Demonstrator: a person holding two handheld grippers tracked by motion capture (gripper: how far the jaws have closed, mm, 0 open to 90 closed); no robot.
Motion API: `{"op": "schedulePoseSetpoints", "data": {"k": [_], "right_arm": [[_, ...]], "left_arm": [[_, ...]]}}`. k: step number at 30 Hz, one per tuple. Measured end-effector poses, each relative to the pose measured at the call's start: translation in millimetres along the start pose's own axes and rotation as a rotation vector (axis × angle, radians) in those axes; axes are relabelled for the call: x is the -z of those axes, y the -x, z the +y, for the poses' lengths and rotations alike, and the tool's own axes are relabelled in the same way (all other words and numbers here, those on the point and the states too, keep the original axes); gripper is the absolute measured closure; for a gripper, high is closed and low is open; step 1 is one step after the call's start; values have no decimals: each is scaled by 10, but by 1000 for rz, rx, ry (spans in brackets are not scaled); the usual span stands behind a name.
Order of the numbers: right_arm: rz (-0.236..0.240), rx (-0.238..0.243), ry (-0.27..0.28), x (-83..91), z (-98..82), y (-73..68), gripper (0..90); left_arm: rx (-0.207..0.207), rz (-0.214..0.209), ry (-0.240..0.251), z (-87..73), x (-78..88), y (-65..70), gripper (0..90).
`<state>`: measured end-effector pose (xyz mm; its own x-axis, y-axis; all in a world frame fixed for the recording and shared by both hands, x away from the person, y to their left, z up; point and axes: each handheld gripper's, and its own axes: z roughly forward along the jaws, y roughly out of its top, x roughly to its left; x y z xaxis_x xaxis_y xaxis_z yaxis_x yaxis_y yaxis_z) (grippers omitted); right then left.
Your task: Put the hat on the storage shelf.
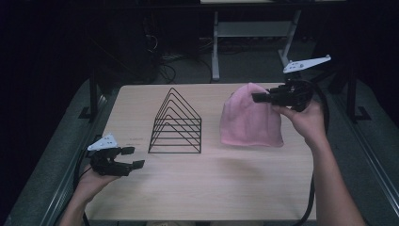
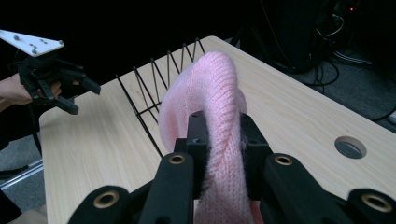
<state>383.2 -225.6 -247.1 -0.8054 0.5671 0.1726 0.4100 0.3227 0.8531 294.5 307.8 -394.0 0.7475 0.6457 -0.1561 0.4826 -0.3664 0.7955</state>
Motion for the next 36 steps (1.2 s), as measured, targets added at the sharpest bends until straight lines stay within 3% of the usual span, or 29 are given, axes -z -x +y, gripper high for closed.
{"op": "schedulePoseSetpoints", "data": {"k": [19, 36], "right_arm": [[59, 70, 26, -14, 451, -271, 783], [121, 131, 19, -272, 803, -540, 783]], "left_arm": [[-59, -29, 14, 390, 154, 35, 249], [-124, -78, 20, 812, 179, 87, 229]]}}
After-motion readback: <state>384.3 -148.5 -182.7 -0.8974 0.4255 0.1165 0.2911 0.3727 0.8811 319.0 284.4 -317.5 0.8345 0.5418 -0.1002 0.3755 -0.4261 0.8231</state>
